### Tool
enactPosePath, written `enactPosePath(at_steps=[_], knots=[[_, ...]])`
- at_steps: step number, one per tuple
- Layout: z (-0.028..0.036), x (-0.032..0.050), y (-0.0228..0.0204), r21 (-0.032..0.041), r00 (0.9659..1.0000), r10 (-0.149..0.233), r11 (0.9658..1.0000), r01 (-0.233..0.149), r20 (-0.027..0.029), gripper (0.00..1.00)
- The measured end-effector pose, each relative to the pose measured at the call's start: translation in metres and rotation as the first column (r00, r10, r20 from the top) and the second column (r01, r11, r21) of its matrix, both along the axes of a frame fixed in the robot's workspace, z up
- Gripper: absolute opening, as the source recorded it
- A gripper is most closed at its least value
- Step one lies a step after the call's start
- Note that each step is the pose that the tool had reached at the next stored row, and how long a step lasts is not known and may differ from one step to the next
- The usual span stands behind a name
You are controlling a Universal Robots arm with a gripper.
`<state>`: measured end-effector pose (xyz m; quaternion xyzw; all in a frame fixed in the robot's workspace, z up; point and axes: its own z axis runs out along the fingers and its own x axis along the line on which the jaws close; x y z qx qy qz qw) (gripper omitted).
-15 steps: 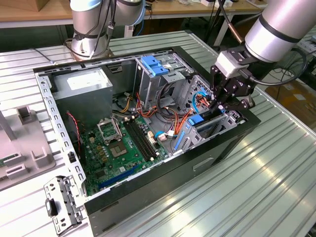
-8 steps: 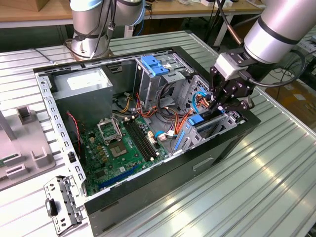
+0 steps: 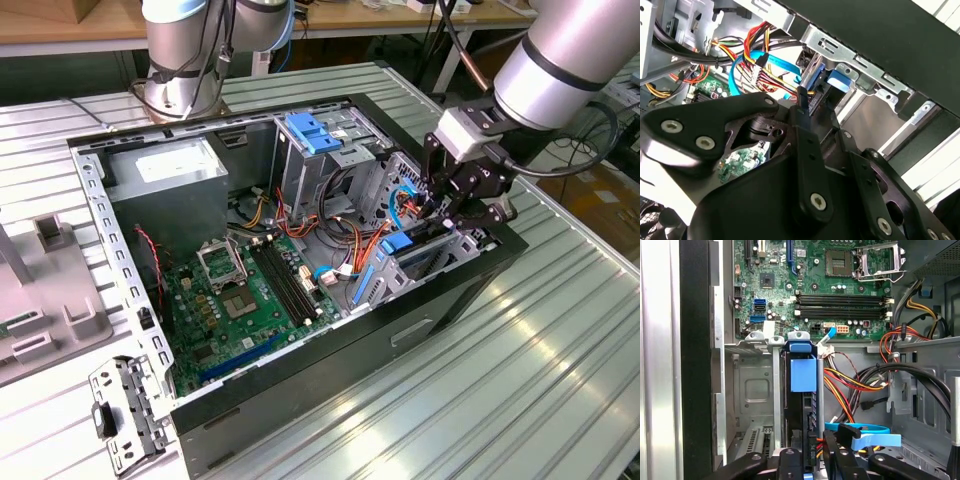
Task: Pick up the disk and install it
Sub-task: 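Insert the first disk wire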
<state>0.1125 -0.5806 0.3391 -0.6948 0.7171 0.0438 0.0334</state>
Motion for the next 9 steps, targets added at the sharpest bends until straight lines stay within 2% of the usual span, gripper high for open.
enactPosePath(at_steps=[3,9], knots=[[0.0005,0.0,0.0,-0.0002,1.0,0.0,1.0,0.0,0.0,0.31],[0.0118,0.0,0.0,0.0006,1.0,0.0,1.0,0.0,0.0,0.31]])
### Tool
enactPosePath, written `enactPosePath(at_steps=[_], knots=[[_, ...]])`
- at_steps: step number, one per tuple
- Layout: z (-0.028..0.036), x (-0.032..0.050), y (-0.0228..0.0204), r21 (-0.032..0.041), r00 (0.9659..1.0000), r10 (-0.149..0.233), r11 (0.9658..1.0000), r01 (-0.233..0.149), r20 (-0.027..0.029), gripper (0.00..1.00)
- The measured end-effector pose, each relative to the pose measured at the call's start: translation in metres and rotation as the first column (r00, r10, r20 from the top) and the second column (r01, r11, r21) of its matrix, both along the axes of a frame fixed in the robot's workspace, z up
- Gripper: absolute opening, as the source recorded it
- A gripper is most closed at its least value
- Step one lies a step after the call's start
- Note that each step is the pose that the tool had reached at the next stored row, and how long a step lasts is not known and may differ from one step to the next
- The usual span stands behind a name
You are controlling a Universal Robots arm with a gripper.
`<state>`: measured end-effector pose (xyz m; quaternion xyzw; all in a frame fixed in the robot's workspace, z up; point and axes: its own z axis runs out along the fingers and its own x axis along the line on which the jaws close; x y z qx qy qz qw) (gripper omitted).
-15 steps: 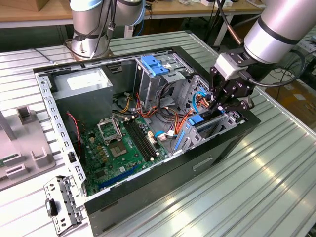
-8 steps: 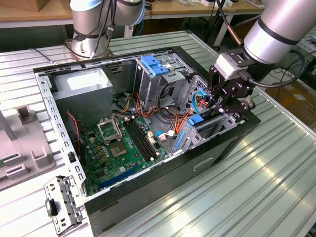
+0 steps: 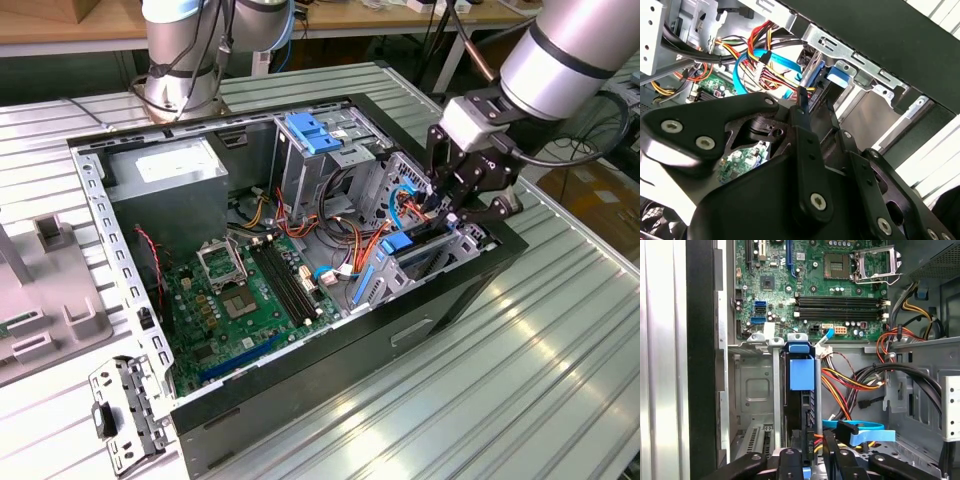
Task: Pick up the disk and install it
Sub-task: 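Insert the first disk wire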
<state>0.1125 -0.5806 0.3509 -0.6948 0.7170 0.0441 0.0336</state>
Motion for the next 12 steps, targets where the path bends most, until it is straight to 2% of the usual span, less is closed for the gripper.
enactPosePath(at_steps=[5,7,8,9,12], knots=[[0.0027,0.0,0.0004,0.0005,1.0,0.0,1.0,0.0,0.0,0.29],[0.0027,0.0,0.0004,0.0004,1.0,0.0,1.0,0.0,-0.0002,0.16],[0.0019,0.0005,0.0005,0.0007,1.0,0.0,1.0,0.0,-0.0015,0.11],[0.0012,0.0008,0.0004,0.0007,1.0,0.0,1.0,0.0,-0.0027,0.11],[-0.0031,0.0038,0.0004,0.0007,0.9999,0.0,1.0,0.0,-0.0108,0.11]])
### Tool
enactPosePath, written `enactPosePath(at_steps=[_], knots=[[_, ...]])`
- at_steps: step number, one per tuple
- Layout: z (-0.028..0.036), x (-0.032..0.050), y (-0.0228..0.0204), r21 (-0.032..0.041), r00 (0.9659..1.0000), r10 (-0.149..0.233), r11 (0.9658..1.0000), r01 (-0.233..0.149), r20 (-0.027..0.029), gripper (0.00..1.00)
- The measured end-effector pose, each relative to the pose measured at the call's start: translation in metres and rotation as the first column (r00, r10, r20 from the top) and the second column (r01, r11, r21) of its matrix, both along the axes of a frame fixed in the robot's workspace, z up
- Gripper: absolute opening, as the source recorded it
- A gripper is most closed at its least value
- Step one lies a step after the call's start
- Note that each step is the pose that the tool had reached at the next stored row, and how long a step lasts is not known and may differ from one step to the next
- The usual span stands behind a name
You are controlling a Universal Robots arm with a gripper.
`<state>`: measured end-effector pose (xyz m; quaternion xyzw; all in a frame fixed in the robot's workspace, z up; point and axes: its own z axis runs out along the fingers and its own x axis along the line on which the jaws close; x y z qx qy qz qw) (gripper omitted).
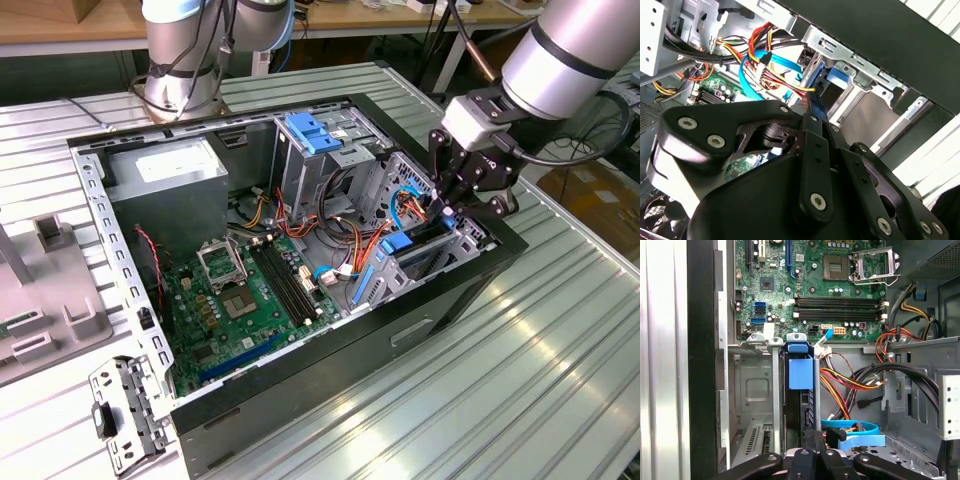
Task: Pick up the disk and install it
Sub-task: 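Insert the first disk wire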
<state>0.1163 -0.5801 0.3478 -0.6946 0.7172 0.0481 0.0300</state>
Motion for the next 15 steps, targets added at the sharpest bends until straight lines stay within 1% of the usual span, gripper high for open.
enactPosePath(at_steps=[1,3,5,7,11,12,15], knots=[[-0.0019,0.0012,0.0,-0.0001,1.0,0.0,1.0,0.0,-0.0029,0.11],[-0.003,0.0014,0.0,-0.0006,1.0,0.0,1.0,0.0,-0.0043,0.11],[-0.0034,0.0015,-0.0005,0.0,1.0,0.0,1.0,0.0,-0.0045,0.11],[-0.0021,0.0015,-0.0006,0.0004,1.0,0.0,1.0,0.0,-0.0045,0.11],[0.0039,0.0035,-0.0006,0.002,1.0,0.0,1.0,0.0,-0.0045,0.11],[0.0053,0.0056,-0.0006,0.003,1.0,0.0,1.0,0.0,-0.0045,0.11],[0.0059,0.0119,-0.0006,0.0038,1.0,0.0,1.0,0.0,-0.0055,0.11]])
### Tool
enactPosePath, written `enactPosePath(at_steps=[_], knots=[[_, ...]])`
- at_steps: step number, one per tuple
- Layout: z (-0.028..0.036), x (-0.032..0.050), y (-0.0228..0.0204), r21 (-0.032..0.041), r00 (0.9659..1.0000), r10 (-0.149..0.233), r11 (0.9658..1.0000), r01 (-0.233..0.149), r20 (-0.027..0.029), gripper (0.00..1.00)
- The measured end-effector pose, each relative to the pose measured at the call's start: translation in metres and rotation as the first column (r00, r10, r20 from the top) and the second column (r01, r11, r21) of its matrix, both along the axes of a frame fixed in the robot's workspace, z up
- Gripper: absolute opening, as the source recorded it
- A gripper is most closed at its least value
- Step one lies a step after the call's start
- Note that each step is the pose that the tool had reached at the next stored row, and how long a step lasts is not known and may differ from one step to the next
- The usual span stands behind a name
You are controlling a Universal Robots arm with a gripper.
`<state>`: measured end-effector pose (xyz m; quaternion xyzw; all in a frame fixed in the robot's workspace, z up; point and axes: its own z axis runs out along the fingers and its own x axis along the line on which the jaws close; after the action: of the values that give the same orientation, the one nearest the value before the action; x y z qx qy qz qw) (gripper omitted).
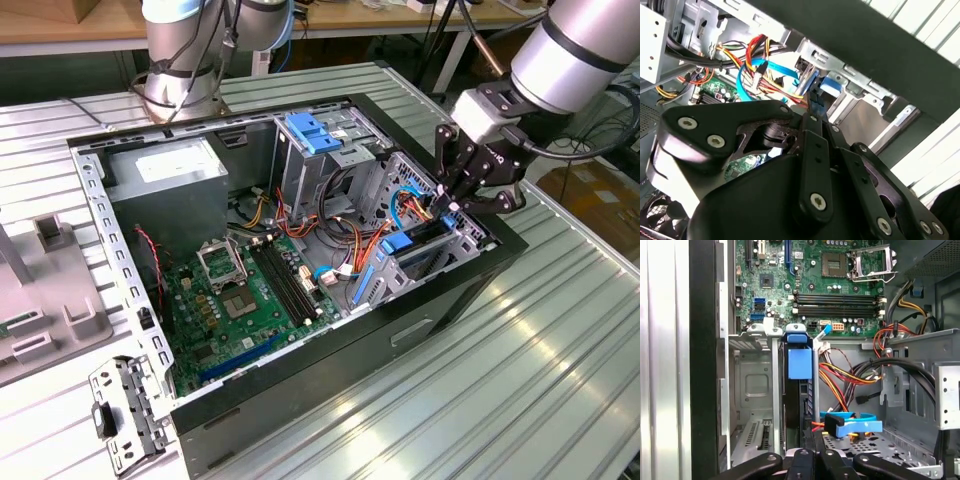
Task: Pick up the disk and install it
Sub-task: 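Insert the first disk wire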
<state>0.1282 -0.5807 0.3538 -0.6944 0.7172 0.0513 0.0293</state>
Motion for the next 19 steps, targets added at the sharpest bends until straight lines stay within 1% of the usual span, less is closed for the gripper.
enactPosePath(at_steps=[8,11,12,13,19], knots=[[0.0009,0.0229,0.0,0.0001,1.0,0.0,1.0,0.0,-0.0063,0.11],[0.0065,0.0244,0.0,0.0007,1.0,0.0,1.0,0.0,-0.0063,0.11],[0.01,0.0246,0.0,0.0008,1.0,0.0,1.0,0.0,-0.0062,0.11],[0.011,0.0247,0.0,0.001,1.0,0.0,1.0,0.0,-0.0063,0.11],[0.0115,0.0251,0.0,0.0009,1.0,0.0,1.0,0.0,-0.0063,0.11]])
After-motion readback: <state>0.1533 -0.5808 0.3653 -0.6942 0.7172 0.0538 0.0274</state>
